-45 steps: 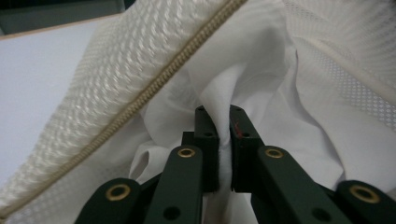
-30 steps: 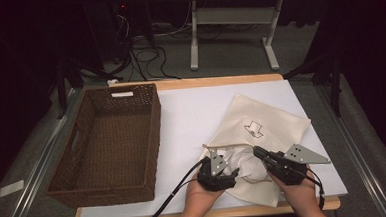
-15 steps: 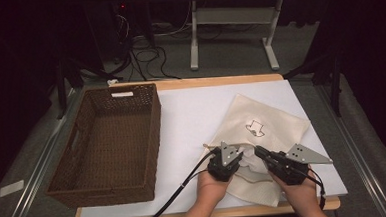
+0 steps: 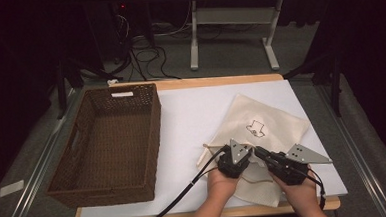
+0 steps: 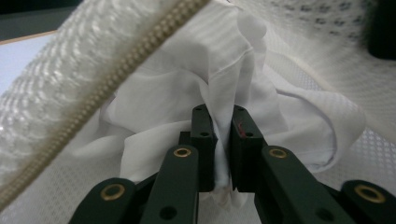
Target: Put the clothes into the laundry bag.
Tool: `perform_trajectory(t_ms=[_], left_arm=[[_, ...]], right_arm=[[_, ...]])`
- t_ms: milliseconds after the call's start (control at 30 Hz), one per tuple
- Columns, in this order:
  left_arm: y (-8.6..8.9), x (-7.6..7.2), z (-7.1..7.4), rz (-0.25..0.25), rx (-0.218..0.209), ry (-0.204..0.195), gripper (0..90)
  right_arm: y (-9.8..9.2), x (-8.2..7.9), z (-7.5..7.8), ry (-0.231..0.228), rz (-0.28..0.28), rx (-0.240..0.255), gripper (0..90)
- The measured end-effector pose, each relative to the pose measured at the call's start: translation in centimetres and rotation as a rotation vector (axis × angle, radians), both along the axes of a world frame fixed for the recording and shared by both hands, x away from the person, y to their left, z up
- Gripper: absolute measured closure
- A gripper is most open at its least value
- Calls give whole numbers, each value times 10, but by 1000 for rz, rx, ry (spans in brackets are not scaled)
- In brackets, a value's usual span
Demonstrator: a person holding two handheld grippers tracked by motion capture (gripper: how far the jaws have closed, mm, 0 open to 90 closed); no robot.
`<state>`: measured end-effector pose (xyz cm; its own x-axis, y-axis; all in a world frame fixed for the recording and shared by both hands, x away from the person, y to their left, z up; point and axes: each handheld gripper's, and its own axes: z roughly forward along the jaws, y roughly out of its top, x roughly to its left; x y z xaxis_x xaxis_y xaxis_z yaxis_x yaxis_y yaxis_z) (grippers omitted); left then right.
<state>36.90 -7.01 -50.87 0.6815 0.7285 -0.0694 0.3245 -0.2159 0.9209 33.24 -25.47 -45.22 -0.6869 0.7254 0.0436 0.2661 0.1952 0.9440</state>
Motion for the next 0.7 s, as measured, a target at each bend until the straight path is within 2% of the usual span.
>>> perform_trajectory(t_ms=[200, 500, 600, 700], left_arm=[[3, -1, -2, -1, 4, 12, 814], [-3, 2, -2, -6, -7, 20, 816], [-2, 0, -2, -17, -15, 7, 764], [1, -3, 0, -31, -26, 6, 668]], right_arm=[[0, -1, -1, 1, 3, -3, 880], [-2, -1, -3, 13, 5, 3, 880], [-3, -1, -3, 11, 4, 1, 879], [-3, -1, -3, 11, 5, 0, 879]])
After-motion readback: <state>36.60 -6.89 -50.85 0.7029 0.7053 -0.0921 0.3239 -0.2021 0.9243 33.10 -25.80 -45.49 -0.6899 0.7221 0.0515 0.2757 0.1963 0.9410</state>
